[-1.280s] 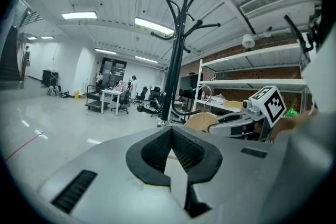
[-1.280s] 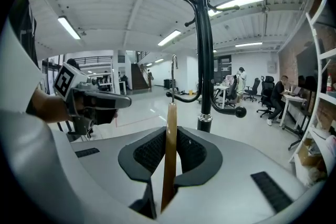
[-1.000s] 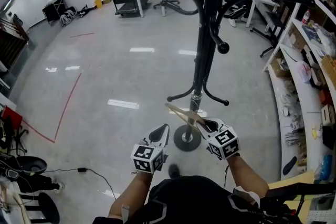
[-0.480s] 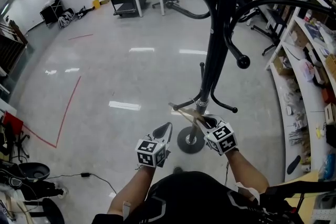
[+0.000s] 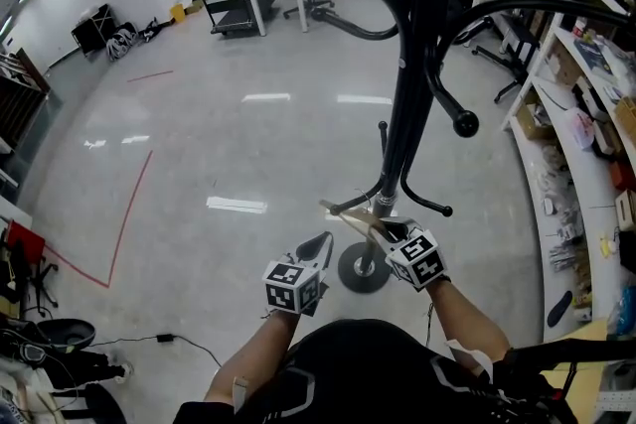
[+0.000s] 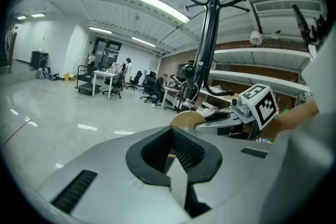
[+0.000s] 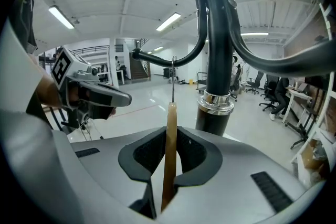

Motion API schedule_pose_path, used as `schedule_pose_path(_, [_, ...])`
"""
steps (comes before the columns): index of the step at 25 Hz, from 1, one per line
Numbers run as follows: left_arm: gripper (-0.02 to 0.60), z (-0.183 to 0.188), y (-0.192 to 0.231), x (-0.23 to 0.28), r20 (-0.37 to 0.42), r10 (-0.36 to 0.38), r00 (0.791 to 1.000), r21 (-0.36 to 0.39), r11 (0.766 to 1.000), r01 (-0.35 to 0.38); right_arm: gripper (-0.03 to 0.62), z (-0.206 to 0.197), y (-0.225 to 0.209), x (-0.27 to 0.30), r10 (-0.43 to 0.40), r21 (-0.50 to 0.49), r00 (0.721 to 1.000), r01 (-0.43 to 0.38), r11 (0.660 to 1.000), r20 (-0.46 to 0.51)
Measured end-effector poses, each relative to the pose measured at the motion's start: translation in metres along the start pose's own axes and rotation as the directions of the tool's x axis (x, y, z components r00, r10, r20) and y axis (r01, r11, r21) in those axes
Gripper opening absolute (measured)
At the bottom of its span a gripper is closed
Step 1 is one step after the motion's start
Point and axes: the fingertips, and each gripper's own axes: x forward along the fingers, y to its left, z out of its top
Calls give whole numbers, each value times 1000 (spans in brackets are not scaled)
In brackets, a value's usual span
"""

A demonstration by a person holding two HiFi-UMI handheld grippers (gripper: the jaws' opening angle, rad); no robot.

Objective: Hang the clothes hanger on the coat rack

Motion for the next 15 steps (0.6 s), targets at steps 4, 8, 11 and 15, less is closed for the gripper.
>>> schedule_pose_path(4, [2,-1,1,1,-9,2,1000,1,1000,-2,57,-4,0,3,6,-3,1000,-6,1000,5])
schedule_pose_path(8, [2,-3,0,2,-14,-4,1000,4,1000,4,57,-7,1,4,18,-7,1000,-17,1000,8])
schedule_pose_path(11, [2,-3,-2,2,-24,-6,1000,12,1000,6,57,-8,1,4,21,-5,1000,-21,1000,2])
schedule_pose_path(15, [2,-4,0,1,-21,5,1000,10,1000,-5,57,-8,0,6,16,-5,1000,-16,1000,3])
